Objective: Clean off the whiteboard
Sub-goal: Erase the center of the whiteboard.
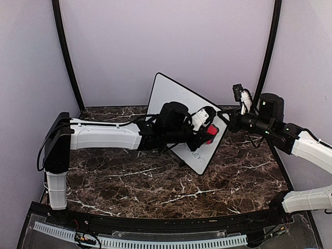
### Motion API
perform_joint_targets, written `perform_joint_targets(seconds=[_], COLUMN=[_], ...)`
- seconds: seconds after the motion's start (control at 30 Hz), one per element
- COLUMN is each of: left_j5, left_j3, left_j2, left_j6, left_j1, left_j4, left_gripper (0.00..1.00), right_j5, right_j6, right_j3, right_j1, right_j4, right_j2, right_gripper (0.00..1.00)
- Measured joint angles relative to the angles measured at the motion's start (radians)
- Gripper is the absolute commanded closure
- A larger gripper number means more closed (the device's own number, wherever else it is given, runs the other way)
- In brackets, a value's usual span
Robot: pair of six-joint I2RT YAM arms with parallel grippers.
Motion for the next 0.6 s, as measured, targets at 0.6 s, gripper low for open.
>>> perform_joint_targets(seconds=[0.6], left_j5=[0.081], left_j3=[0.214], left_j2=[0.014], left_j6=[0.009], left_j1=[0.072], left_j4=[-0.256], left_gripper=[0.86], right_j5=[0.010], right_j6=[0.032], right_j3=[0.000], right_j1=[0.002], right_j4=[-0.004], right_j2=[0.000], right_gripper=[1.00])
